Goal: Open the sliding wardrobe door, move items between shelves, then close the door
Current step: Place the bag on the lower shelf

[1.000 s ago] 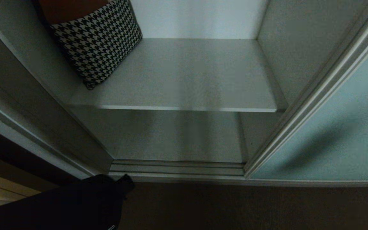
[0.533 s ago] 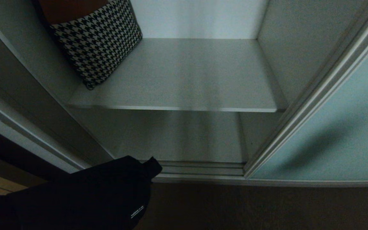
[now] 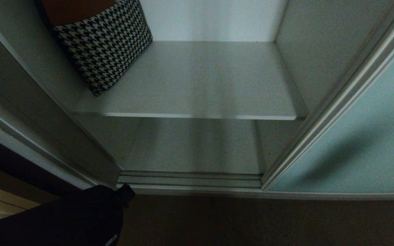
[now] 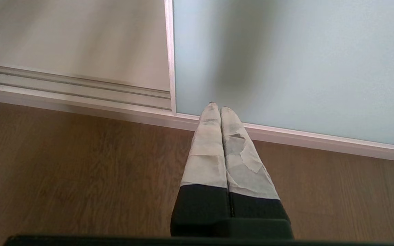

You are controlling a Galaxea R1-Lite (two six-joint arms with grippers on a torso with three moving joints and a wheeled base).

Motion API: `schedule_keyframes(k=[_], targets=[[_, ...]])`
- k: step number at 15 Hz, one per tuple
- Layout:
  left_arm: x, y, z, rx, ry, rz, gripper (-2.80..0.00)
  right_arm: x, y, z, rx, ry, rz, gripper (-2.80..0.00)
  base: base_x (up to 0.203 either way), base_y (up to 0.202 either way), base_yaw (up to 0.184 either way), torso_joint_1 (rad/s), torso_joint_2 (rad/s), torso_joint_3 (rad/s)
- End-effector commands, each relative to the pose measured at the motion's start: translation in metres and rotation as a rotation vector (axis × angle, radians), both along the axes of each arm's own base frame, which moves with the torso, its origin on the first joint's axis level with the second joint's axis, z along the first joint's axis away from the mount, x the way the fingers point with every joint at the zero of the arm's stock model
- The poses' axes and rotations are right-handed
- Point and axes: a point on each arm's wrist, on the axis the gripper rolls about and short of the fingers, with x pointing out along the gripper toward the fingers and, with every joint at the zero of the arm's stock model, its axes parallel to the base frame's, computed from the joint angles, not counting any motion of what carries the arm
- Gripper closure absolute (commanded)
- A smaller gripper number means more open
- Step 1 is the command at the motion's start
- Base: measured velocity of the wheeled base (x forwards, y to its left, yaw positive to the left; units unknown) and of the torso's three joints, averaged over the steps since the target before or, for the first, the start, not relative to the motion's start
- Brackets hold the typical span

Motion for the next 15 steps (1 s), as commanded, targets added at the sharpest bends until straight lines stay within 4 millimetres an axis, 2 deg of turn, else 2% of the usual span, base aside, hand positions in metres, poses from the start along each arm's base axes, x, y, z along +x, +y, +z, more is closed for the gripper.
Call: schedule_keyframes(k=[1,7,15], targets=[[-0.008,0.001,-0.004,-0.002,-0.010,0.002,0.00,0.000,0.000,0.000,-0.001,-0.002,0.001,0.00,0.000,0.000,0.000,0.000,0.00,0.000],[-0.024,0.003,-0.033,-0.002,0.000,0.070,0.00,0.000,0.000,0.000,-0.001,-0.001,0.001,0.00,0.000,0.000,0.000,0.000,0.00,0.000],[-0.029,0.004,-0.038,-0.003,-0.006,0.082,0.00,0.000,0.000,0.000,-0.001,-0.002,0.001,0.00,0.000,0.000,0.000,0.000,0.00,0.000]])
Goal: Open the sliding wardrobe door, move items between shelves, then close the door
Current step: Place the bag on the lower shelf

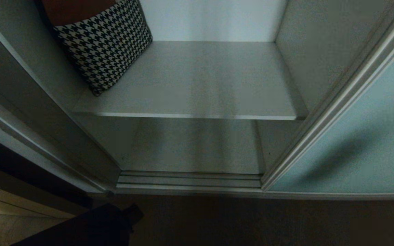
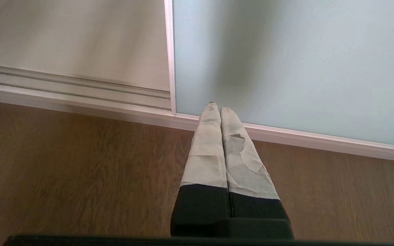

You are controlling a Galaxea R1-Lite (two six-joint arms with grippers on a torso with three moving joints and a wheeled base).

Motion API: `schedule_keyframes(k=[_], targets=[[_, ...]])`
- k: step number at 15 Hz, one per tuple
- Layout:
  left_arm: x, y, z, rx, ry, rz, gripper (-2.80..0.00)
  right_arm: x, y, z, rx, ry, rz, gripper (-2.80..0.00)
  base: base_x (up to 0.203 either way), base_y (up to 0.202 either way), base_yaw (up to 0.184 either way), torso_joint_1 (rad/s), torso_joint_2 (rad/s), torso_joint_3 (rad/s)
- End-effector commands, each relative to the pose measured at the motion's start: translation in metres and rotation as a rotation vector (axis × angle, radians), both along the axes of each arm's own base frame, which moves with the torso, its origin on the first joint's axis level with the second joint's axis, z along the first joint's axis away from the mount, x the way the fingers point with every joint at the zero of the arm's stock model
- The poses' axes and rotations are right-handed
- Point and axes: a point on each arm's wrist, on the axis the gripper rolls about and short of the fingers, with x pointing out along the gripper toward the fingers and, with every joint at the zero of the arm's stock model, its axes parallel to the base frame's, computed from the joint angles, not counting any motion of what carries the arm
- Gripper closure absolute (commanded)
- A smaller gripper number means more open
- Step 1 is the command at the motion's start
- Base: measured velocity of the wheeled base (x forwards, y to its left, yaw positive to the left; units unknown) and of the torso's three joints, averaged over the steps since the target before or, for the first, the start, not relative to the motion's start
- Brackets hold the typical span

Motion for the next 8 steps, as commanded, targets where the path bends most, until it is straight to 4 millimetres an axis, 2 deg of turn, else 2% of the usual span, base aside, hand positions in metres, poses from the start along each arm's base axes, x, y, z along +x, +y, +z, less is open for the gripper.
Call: schedule_keyframes(k=[1,8], targets=[[-0.0016,0.0001,0.0000,-0.001,-0.005,0.002,0.00,-0.0001,0.0000,0.0000,0.000,-0.002,0.001,0.00,0.000,0.000,0.000,0.000,0.00,0.000],[-0.0017,0.0000,0.0043,-0.004,-0.044,-0.004,0.00,0.0000,0.0000,0.0001,0.000,-0.001,0.001,0.00,0.000,0.000,0.000,0.000,0.00,0.000]])
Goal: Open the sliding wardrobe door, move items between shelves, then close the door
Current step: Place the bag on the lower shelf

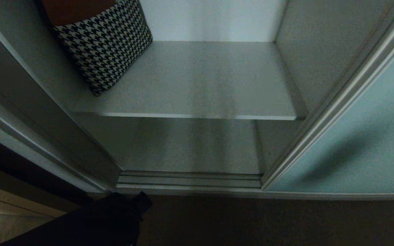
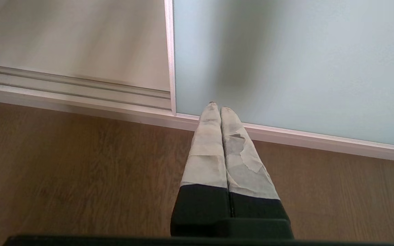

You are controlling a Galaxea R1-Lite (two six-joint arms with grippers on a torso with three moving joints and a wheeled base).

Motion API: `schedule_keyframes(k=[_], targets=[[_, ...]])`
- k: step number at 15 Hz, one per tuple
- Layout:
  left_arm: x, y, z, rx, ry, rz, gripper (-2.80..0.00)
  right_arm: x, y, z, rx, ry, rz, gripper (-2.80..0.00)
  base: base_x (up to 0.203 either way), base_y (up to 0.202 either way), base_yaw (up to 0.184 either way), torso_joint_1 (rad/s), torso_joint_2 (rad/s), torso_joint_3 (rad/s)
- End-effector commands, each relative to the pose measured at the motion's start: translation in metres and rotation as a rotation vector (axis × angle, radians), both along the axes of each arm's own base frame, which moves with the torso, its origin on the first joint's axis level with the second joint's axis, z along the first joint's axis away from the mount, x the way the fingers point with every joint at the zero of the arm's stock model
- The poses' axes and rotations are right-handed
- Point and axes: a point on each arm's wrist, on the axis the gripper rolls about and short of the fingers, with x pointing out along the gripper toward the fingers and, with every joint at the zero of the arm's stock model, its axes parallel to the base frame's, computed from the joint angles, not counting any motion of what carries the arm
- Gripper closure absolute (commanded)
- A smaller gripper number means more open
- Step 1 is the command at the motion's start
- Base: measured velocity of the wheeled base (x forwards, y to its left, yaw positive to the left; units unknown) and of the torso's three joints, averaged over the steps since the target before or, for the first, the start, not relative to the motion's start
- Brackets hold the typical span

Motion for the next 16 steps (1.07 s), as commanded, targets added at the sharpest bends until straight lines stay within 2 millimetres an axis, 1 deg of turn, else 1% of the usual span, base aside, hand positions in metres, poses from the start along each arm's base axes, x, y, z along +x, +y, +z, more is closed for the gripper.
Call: schedule_keyframes(k=[1,6,12,16], targets=[[0.0007,-0.0001,0.0008,0.000,0.001,0.001,0.00,-0.0001,0.0000,0.0000,-0.001,-0.003,0.001,0.00,0.000,0.000,0.000,0.000,0.00,0.000],[0.0018,-0.0002,0.0014,-0.001,-0.007,-0.001,0.00,-0.0001,0.0000,0.0001,-0.001,-0.001,0.001,0.00,0.000,0.000,0.000,0.000,0.00,0.000],[0.0013,-0.0005,0.0026,-0.005,-0.019,-0.018,0.00,-0.0001,0.0000,0.0000,-0.001,-0.002,0.001,0.00,-0.174,0.000,0.001,0.002,0.01,0.005],[-0.0016,-0.0005,0.0006,-0.007,-0.025,-0.027,0.00,-0.0001,0.0000,0.0000,-0.001,-0.002,0.001,0.00,0.000,0.000,0.000,0.000,0.00,0.000]])
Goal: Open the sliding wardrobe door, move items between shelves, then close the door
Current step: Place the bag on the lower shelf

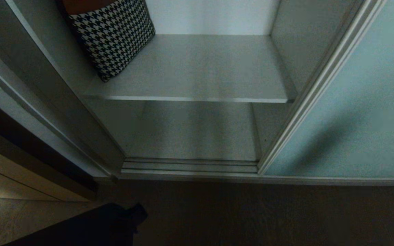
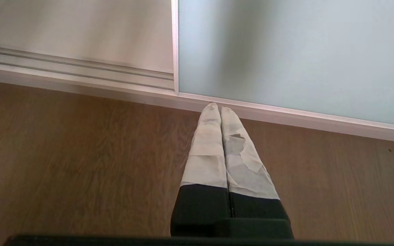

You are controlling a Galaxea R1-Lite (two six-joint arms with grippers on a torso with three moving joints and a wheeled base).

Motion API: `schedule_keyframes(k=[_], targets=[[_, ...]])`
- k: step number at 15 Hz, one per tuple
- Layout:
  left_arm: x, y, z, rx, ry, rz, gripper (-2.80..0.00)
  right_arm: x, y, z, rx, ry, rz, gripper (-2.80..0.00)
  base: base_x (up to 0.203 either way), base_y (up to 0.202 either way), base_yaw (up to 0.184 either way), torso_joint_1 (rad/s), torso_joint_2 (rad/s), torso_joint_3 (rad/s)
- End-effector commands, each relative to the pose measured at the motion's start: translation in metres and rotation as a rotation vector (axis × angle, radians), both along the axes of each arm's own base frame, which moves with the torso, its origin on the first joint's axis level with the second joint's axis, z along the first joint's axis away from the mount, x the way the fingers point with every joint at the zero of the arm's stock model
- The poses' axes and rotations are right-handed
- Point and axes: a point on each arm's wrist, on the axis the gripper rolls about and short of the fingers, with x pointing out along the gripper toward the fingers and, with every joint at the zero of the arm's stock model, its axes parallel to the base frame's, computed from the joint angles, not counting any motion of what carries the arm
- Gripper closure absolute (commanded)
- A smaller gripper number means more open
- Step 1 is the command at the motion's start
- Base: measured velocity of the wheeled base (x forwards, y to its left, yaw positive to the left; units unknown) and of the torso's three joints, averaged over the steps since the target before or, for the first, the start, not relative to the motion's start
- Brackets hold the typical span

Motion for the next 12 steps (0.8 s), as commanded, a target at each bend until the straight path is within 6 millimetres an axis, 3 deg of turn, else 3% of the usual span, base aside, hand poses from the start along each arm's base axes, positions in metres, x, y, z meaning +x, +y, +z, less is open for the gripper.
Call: schedule_keyframes(k=[1,6,12], targets=[[-0.003,0.000,-0.002,-0.004,-0.001,-0.008,0.00,0.000,0.000,0.000,-0.001,-0.002,0.001,0.00,0.000,0.000,0.000,0.000,0.00,0.000],[-0.004,0.000,-0.012,-0.004,0.017,-0.012,0.00,0.000,0.000,0.000,-0.001,-0.001,0.001,0.00,0.000,0.000,0.000,0.000,0.00,0.000],[-0.003,-0.001,-0.038,-0.014,0.083,-0.040,0.00,0.000,0.000,0.000,-0.001,-0.001,0.001,0.00,0.000,0.000,0.000,0.002,0.00,-0.057]])
